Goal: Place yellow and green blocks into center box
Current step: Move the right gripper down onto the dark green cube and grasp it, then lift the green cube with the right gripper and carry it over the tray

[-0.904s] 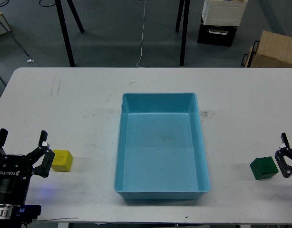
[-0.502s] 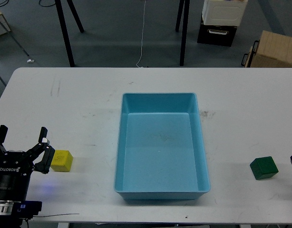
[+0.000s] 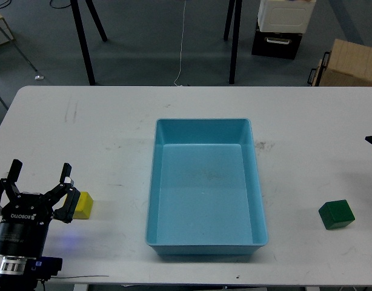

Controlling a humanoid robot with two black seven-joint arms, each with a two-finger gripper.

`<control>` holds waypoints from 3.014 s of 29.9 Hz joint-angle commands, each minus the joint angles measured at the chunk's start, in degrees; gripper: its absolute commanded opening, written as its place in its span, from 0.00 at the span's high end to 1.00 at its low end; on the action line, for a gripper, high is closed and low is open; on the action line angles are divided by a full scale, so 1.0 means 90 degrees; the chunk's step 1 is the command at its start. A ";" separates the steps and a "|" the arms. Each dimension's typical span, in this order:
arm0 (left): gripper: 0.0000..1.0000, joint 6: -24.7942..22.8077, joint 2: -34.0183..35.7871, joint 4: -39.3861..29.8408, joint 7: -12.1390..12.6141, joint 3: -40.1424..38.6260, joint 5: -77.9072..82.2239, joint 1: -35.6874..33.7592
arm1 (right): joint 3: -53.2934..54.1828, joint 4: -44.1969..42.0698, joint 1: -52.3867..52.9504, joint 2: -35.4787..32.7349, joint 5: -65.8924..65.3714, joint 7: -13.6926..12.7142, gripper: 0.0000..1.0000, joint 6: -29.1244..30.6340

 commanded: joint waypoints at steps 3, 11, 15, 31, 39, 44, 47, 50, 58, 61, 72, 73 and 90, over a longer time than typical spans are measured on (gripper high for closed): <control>0.00 0.0000 -0.0011 -0.0007 -0.0019 0.0139 0.0009 0.0018 | -0.2774 -0.0227 0.2620 -0.0460 -0.1373 -0.0663 0.00 -0.0034; 0.00 0.0000 -0.0060 -0.0007 -0.0039 0.0139 0.0009 0.0008 | -0.7248 -0.0149 0.6138 -0.0314 -0.3903 -0.1163 0.00 0.0444; 0.00 0.0000 -0.0069 -0.0007 -0.0049 0.0139 0.0009 0.0018 | -0.8403 -0.0081 0.6931 -0.0089 -0.4491 -0.1172 0.00 0.0815; 0.00 0.0000 -0.0118 0.0266 -0.0039 0.0207 0.0146 -0.0158 | -0.9801 -0.0022 0.6942 0.0536 -0.6025 -0.1417 0.00 0.1060; 0.00 0.0000 -0.0118 0.0295 -0.0039 0.0383 0.0146 -0.0256 | -0.9811 0.0211 0.6884 0.0282 -0.6025 -0.1485 0.00 0.1060; 0.00 0.0000 -0.0118 0.0305 -0.0039 0.0383 0.0146 -0.0275 | -0.9791 0.0495 0.6757 -0.0078 -0.6025 -0.1641 0.00 0.1060; 0.00 0.0000 -0.0128 0.0305 -0.0039 0.0393 0.0156 -0.0275 | -0.9782 0.0602 0.6698 -0.0196 -0.6025 -0.1641 0.01 0.1011; 0.00 0.0000 -0.0128 0.0305 -0.0048 0.0558 0.0156 -0.0275 | -0.9723 0.0690 0.6571 -0.0226 -0.6025 -0.1631 0.10 0.0933; 0.00 0.0000 -0.0118 0.0305 -0.0049 0.0598 0.0146 -0.0266 | -0.9674 0.0788 0.6542 -0.0274 -0.6025 -0.1632 0.84 0.0816; 0.00 0.0000 -0.0118 0.0305 -0.0049 0.0598 0.0156 -0.0275 | -0.9606 0.0808 0.6551 -0.0265 -0.6015 -0.1631 1.00 0.0709; 0.00 0.0000 -0.0138 0.0383 -0.0049 0.0617 0.0156 -0.0324 | -0.8952 0.1228 0.8061 -0.0032 -0.4650 -0.1631 1.00 0.0620; 0.00 0.0000 -0.0138 0.0393 -0.0049 0.0617 0.0156 -0.0334 | -0.8981 0.1218 0.8403 0.0211 -0.4416 -0.1631 1.00 0.0621; 0.00 0.0000 -0.0118 0.0442 -0.0078 0.0607 0.0146 -0.0314 | -1.1148 -0.1369 0.9756 0.5739 -0.3583 -0.1651 0.86 0.0357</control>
